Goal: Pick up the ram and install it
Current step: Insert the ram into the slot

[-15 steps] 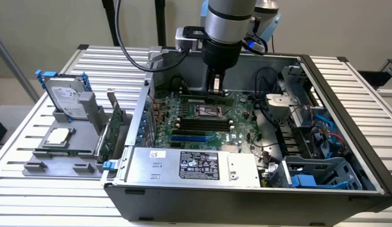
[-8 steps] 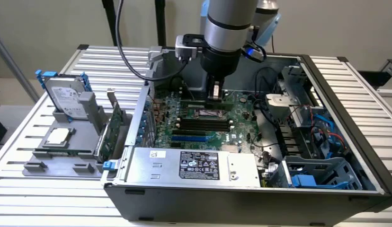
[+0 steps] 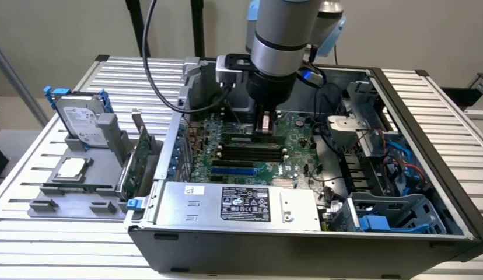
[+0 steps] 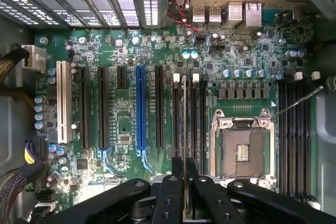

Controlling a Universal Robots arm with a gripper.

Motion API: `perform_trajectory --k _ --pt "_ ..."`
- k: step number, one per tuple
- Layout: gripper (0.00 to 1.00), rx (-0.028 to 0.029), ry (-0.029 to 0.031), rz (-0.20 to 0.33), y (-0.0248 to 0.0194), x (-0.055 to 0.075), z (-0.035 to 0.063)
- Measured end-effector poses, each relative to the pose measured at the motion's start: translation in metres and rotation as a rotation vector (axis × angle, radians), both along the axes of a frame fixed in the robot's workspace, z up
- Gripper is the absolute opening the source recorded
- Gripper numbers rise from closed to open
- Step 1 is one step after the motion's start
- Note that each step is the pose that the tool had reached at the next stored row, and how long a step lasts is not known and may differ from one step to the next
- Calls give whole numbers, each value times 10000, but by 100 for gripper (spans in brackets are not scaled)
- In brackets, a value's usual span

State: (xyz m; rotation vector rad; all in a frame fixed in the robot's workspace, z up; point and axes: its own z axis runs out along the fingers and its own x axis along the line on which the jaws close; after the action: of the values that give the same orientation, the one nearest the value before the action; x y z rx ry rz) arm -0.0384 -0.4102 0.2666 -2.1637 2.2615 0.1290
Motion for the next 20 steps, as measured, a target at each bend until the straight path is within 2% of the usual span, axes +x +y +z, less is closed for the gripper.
perform_trajectory --k 12,15,18,20 --pt "0 -19 0 4 0 8 -218" --pt "0 -64 0 4 0 12 -273" --pt "0 -156 1 8 1 14 -300" --pt "0 -166 1 11 0 13 -300"
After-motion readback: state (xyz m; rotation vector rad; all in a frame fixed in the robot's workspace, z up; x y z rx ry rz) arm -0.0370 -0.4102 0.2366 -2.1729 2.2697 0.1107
